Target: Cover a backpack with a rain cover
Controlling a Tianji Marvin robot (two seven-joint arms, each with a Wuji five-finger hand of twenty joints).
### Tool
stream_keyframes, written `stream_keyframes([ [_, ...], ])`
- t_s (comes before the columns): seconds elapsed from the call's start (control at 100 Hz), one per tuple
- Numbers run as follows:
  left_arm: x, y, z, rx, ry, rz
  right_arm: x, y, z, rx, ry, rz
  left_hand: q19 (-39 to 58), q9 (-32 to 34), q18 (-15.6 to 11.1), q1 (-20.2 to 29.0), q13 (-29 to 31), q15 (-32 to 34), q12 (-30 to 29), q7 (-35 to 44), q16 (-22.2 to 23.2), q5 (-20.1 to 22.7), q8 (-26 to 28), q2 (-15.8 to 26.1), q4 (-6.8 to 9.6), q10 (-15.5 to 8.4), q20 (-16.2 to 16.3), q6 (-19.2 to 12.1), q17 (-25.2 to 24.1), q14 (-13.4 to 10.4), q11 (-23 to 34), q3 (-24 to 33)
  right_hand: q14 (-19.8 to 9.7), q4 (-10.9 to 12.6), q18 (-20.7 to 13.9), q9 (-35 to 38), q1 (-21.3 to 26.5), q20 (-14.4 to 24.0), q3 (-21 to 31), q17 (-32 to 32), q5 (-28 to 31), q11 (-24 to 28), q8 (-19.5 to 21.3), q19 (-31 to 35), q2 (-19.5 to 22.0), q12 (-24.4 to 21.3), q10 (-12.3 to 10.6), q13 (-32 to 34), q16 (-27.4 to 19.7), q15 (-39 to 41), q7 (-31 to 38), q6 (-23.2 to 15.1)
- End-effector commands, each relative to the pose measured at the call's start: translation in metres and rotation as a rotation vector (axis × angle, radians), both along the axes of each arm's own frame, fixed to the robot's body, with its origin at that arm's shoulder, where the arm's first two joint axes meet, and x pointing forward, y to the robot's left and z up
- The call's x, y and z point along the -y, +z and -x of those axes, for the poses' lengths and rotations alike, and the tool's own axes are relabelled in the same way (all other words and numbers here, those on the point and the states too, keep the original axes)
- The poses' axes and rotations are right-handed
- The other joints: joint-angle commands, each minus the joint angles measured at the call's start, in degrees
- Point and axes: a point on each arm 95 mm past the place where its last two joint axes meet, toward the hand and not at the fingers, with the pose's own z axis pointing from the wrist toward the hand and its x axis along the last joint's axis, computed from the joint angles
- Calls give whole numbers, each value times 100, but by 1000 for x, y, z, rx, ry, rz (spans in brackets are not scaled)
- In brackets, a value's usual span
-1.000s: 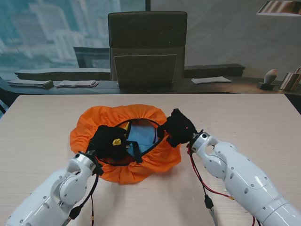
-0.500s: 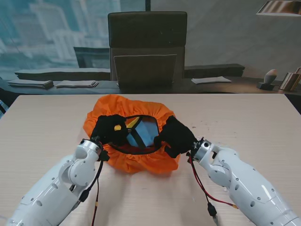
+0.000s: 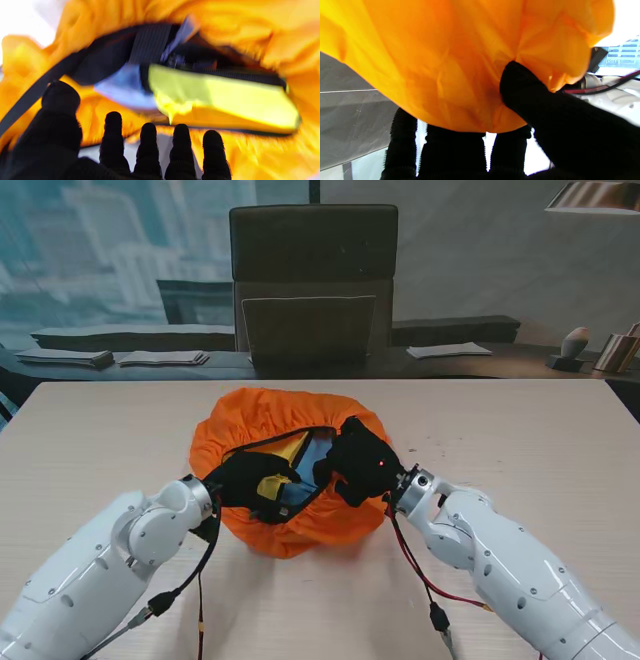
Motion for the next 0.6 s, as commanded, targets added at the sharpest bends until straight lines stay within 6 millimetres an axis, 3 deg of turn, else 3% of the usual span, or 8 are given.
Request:
stream_keyframes([
  [0.0, -4, 10, 8, 53, 18, 48, 0, -3, -2, -12, -6, 11, 287, -80, -82, -118, -72, -73, -29, 254, 6, -253, 17, -105, 159, 79, 202, -52, -89, -44, -38, -130, -252, -84, 63, -131, 4, 15, 468, -116, 306, -23, 205, 46, 24, -49, 184, 9, -89, -13, 339, -207],
  [0.08, -18, 23, 14, 150, 45, 22, 2, -3, -3, -10, -13, 8, 603, 258, -54, -38, 223, 100, 79, 780, 101, -145, 454, -240, 128, 51, 247, -354, -10, -45, 146, 1020, -244, -83, 64, -136, 6, 12, 467, -124, 308, -22, 208, 41, 24, -51, 194, 16, -92, -28, 340, -195],
  [0.16, -39, 33, 22, 267, 80, -117, 4, -1, -4, -3, -14, 1, 768, 523, -116, 1346, 397, 232, 73, 1045, 106, 378, 549, -32, 73, -133, 283, -1204, 27, -134, 266, 2233, -248, -85, 67, -138, -1, 10, 462, -121, 308, -8, 210, 39, 26, -41, 198, 21, -91, -35, 339, -195],
  [0.22, -58, 39, 28, 334, 98, -275, 6, 0, -4, 1, -15, -1, 683, 528, -152, 2007, 382, 225, -21, 946, 22, 777, 318, -128, -14, -214, 228, -1336, -33, -182, 254, 2779, -244, -85, 70, -135, -5, 11, 461, -111, 308, -5, 211, 43, 29, -42, 201, 34, -89, -35, 338, -195],
  [0.27, -71, 40, 32, 321, 104, -404, 6, 0, -4, 0, -17, -1, 406, 223, -190, 2157, 168, 111, -95, 731, -72, 668, 109, -195, -33, -277, 80, -1304, -87, -259, 174, 2985, -242, -84, 74, -132, 1, 10, 460, -111, 308, -5, 212, 43, 31, -44, 199, 40, -87, -37, 337, -195],
  [0.4, -90, 29, 28, 247, 131, -539, 5, -1, -4, -9, -19, -4, -309, -270, -227, 1451, -372, -88, -416, 48, -169, -488, -486, -743, 68, -276, -271, -1107, -42, -277, -519, 2957, -248, -83, 72, -131, -6, 9, 448, -106, 301, -4, 209, 44, 41, -44, 203, 46, -81, -44, 326, -208],
  [0.52, -97, 16, 18, 244, 130, -607, 3, -2, -2, -37, -20, -16, -542, -512, -256, 477, -445, -510, -255, -1782, -283, -515, -1549, -1241, 73, -95, -273, -915, -34, -215, -1165, 2502, -232, -79, 69, -132, 12, 6, 440, -114, 300, -2, 206, 40, 35, -41, 229, 37, -72, -44, 330, -175],
  [0.59, -97, 6, 10, 290, 148, -611, 3, -2, -2, -28, -12, 0, -417, -500, -274, 128, -424, -365, 12, -2174, -118, -524, -1641, -1374, 2, -116, -134, -878, -28, -201, -1086, 2304, -248, -77, 68, -123, -1, 8, 436, -95, 302, -2, 196, 47, 50, -41, 210, 58, -68, -41, 322, -203],
])
